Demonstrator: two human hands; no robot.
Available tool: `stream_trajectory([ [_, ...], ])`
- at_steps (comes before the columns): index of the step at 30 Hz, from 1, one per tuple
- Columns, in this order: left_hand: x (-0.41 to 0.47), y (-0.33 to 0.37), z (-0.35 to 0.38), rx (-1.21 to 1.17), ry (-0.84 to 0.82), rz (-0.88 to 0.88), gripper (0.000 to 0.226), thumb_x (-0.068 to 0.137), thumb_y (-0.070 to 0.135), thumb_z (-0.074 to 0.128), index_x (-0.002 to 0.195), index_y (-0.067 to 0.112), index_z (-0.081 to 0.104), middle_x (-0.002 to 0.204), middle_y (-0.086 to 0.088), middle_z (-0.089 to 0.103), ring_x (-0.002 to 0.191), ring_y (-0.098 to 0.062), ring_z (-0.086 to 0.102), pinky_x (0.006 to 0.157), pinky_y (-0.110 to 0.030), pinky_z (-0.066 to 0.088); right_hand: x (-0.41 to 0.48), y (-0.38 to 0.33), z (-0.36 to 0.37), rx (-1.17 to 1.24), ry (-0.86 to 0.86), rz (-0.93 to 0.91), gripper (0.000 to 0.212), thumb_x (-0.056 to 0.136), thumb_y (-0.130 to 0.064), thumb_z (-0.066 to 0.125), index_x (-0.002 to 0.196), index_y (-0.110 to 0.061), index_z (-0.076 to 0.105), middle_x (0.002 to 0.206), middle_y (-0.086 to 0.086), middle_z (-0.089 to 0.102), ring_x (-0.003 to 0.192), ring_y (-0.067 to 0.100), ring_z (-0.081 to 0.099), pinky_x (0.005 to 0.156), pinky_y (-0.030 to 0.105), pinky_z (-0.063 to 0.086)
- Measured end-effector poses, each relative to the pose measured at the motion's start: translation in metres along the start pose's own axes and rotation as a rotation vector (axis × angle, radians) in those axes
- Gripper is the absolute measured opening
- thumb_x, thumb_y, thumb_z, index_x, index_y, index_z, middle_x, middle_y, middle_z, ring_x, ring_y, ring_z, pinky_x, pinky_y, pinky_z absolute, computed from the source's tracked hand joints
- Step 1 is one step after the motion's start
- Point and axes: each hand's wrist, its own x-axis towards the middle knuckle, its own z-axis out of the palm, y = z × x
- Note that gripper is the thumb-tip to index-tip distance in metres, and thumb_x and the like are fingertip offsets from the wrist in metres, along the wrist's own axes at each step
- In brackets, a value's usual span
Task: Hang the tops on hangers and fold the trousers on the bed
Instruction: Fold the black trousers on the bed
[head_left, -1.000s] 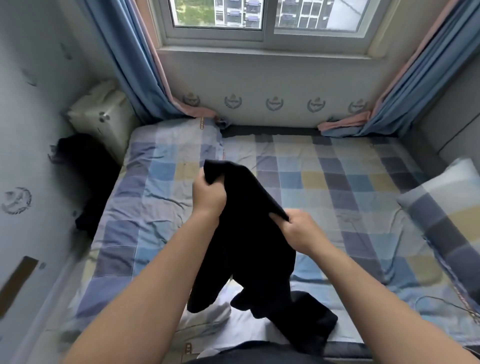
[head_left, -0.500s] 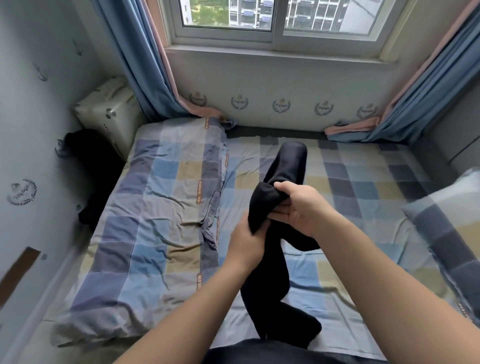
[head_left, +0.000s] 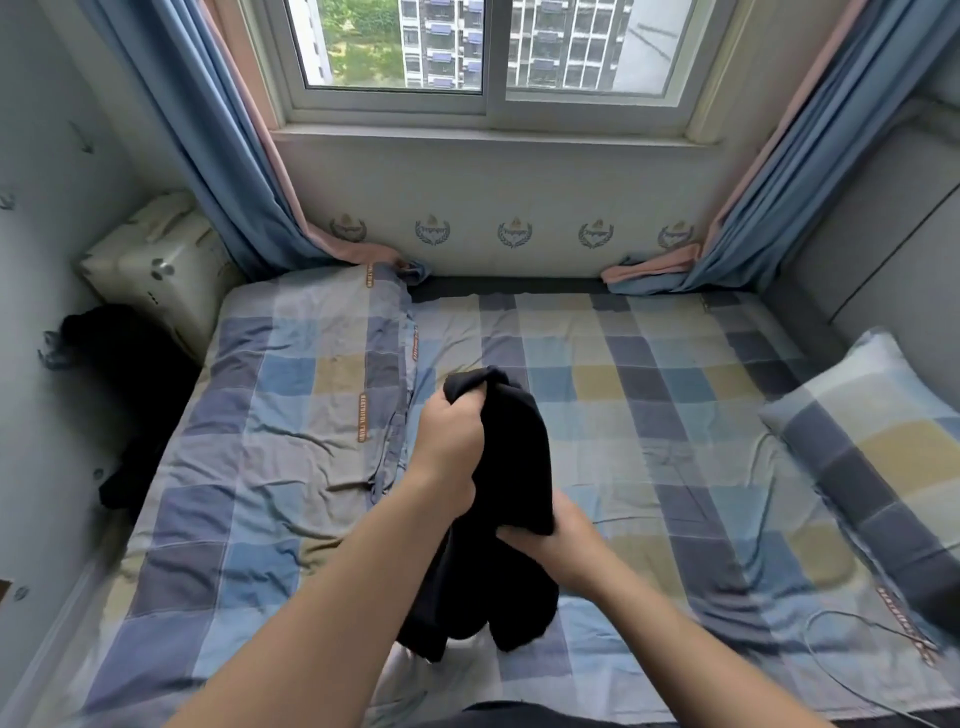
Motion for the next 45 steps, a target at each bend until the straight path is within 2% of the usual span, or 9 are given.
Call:
stream_trajectory([
  [2,0.010,0.007,-0.004,0.028,0.001,-0.031,0.018,0.102,0.023,0.057,0.108,0.012,0.069,0.102,-0.012,0.074,0.096,-0.028,0.072,0.081,-0.040,0.060,0.007,-0.006,-0.004,0.004,0.061,0.021,0.006,0.093,-0.031,0.067,0.088,-0.034,0.064,0.090,-0.013,0.069,0.093,0.015,0.066,0.083,0.034,0.053],
  [9,0.043,0.000,-0.040,0.410,-0.105,0.006,0.067,0.064,0.058,0.075,0.114,0.014,0.067,0.106,-0.006,0.075,0.099,-0.023,0.073,0.096,-0.050,0.057,0.034,-0.022,-0.038,0.090,0.207,0.008,0.029,0.098,-0.029,0.063,0.080,-0.005,0.066,0.071,-0.002,0.066,0.069,0.016,0.058,0.069,0.038,0.048],
  [13,0.035,-0.022,-0.059,0.673,-0.242,-0.084,0.060,0.081,0.041,0.080,0.131,0.016,0.057,0.123,0.000,0.068,0.110,-0.017,0.067,0.103,-0.043,0.052,0.041,-0.052,-0.058,0.287,0.253,0.049,0.021,0.095,-0.009,0.054,0.083,-0.002,0.070,0.077,0.011,0.071,0.072,0.020,0.061,0.067,0.038,0.050],
  [21,0.004,-0.046,-0.059,0.631,-0.485,0.101,0.094,0.066,0.057,0.085,0.146,0.039,0.038,0.140,0.017,0.050,0.126,-0.002,0.052,0.103,-0.025,0.045,0.038,-0.103,-0.065,0.638,0.203,0.098,0.021,0.099,-0.006,0.052,0.087,-0.004,0.068,0.081,0.015,0.068,0.074,0.024,0.067,0.056,0.032,0.057],
  [27,0.015,-0.048,-0.052,0.644,-0.323,0.214,0.022,0.086,0.029,0.072,0.105,0.019,0.064,0.095,0.000,0.071,0.093,-0.019,0.067,0.089,-0.043,0.052,0.034,-0.109,-0.064,0.797,0.142,0.074,0.010,0.100,-0.005,0.054,0.099,-0.006,0.064,0.092,0.014,0.069,0.079,0.022,0.071,0.065,0.035,0.061],
  [32,0.028,-0.045,-0.047,0.293,-0.046,0.046,0.024,0.092,0.027,0.067,0.110,0.012,0.064,0.106,-0.010,0.072,0.100,-0.026,0.069,0.096,-0.047,0.054,0.013,-0.079,-0.058,0.261,-0.124,-0.212,0.062,0.079,-0.033,0.080,0.135,-0.033,0.053,0.135,-0.012,0.059,0.123,-0.003,0.056,0.098,0.018,0.047],
  [36,0.040,-0.042,-0.064,0.253,0.073,-0.141,0.033,0.081,0.040,0.066,0.092,0.010,0.058,0.088,-0.014,0.063,0.076,-0.029,0.066,0.074,-0.043,0.054,-0.001,-0.052,-0.033,-0.076,-0.310,-0.252,0.077,0.079,-0.029,0.085,0.143,-0.042,0.043,0.137,-0.021,0.052,0.125,-0.014,0.045,0.090,-0.002,0.034],
  [40,0.034,-0.032,-0.061,0.158,-0.097,-0.266,0.047,0.089,0.047,0.069,0.101,0.002,0.066,0.092,-0.023,0.070,0.084,-0.037,0.071,0.082,-0.051,0.057,0.002,-0.054,-0.014,0.022,-0.097,-0.307,0.035,0.086,-0.027,0.074,0.112,-0.044,0.057,0.105,-0.014,0.067,0.096,0.001,0.064,0.081,0.015,0.048],
  [45,0.028,-0.011,-0.057,0.212,-0.304,-0.204,0.058,0.089,0.070,0.050,0.096,0.014,0.064,0.073,0.000,0.058,0.056,-0.014,0.051,0.060,-0.029,0.044,0.012,-0.066,-0.022,-0.002,0.064,-0.373,0.012,0.090,-0.034,0.058,0.093,-0.024,0.063,0.076,-0.004,0.068,0.072,0.023,0.065,0.071,0.048,0.055],
])
